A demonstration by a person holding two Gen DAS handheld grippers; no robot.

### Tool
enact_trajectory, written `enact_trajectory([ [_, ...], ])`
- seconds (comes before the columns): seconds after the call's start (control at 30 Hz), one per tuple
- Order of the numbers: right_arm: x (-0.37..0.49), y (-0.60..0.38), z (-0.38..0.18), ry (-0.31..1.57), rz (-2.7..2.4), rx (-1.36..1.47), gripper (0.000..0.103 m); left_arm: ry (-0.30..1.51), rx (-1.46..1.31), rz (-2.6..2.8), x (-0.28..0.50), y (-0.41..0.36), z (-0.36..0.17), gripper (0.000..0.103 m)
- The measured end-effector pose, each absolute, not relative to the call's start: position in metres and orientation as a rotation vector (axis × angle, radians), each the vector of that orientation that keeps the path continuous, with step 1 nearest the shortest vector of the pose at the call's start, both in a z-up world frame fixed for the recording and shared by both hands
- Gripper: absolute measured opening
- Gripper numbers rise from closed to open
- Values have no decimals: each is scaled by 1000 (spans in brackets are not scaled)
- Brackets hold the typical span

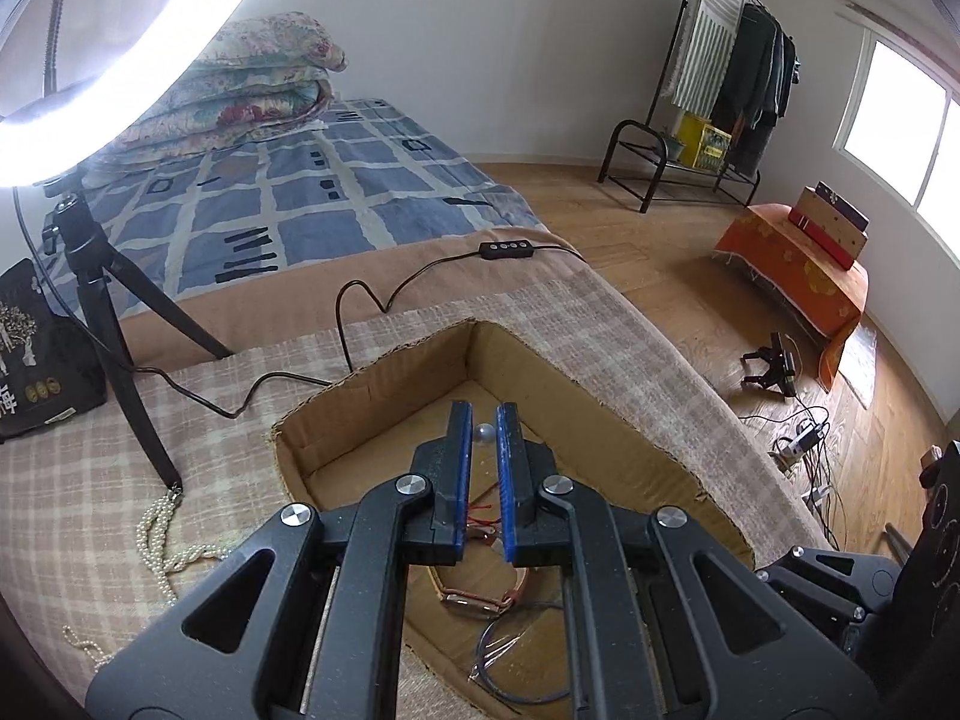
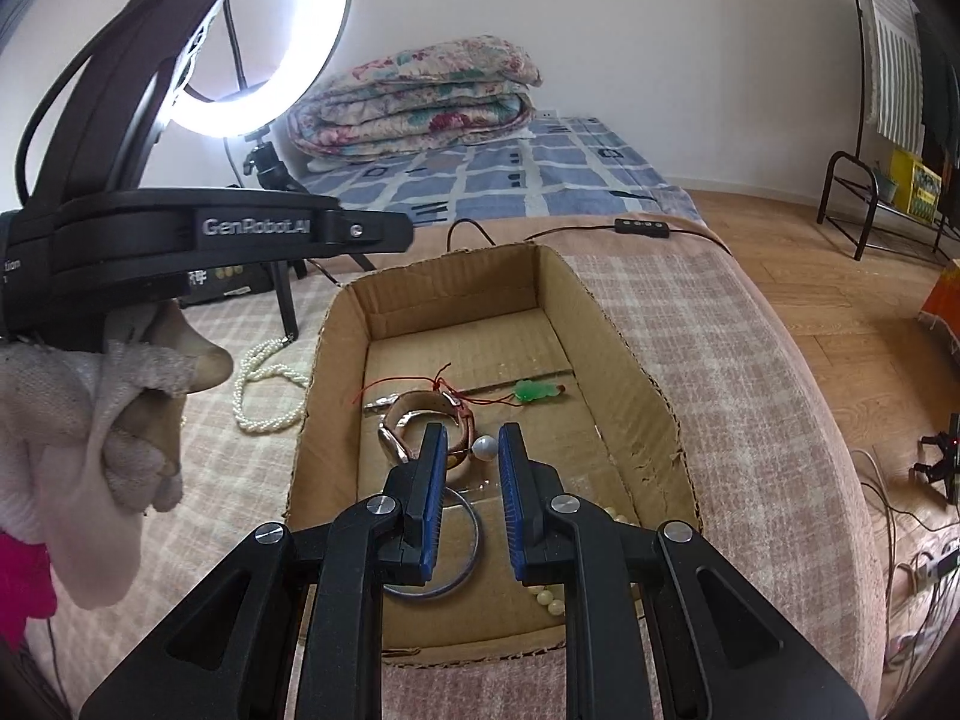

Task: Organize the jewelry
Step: 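Carry the pearl earring into the cardboard box and open left tool, then move left tool to short pearl strand while right tool approaches twisted pearl necklace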

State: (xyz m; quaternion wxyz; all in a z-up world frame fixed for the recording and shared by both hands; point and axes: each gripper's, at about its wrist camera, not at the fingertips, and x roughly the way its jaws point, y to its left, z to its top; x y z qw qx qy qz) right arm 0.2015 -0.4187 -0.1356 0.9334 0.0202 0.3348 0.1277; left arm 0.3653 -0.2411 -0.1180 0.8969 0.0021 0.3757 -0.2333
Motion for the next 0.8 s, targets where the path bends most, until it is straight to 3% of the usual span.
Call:
enact_trajectory([
  [0.3, 206, -414, -139, 702, 257, 15, 16, 767, 6, -481, 370, -243, -114, 7],
  [0.33, 206, -413, -139, 704, 255, 13, 23, 767, 8, -480, 370, -243, -114, 9],
  [0.37, 206, -413, -138, 704, 250, 12, 28, 766, 11, -480, 370, -243, -114, 20],
  [0.4, 205, -413, -138, 699, 239, 10, 40, 763, 12, -480, 370, -242, -113, 35],
  [0.43, 205, -413, -137, 694, 235, 10, 51, 755, 12, -477, 369, -241, -112, 41],
  [0.47, 203, -413, -135, 683, 230, 10, 55, 746, 12, -476, 368, -239, -111, 46],
  [0.53, 202, -414, -133, 677, 224, 8, 62, 740, 11, -475, 366, -238, -109, 47],
  [0.63, 200, -413, -131, 671, 209, 4, 74, 734, 4, -471, 365, -235, -105, 61],
  [0.8, 196, -408, -124, 664, 199, -11, 76, 719, 15, -463, 358, -232, -96, 65],
])
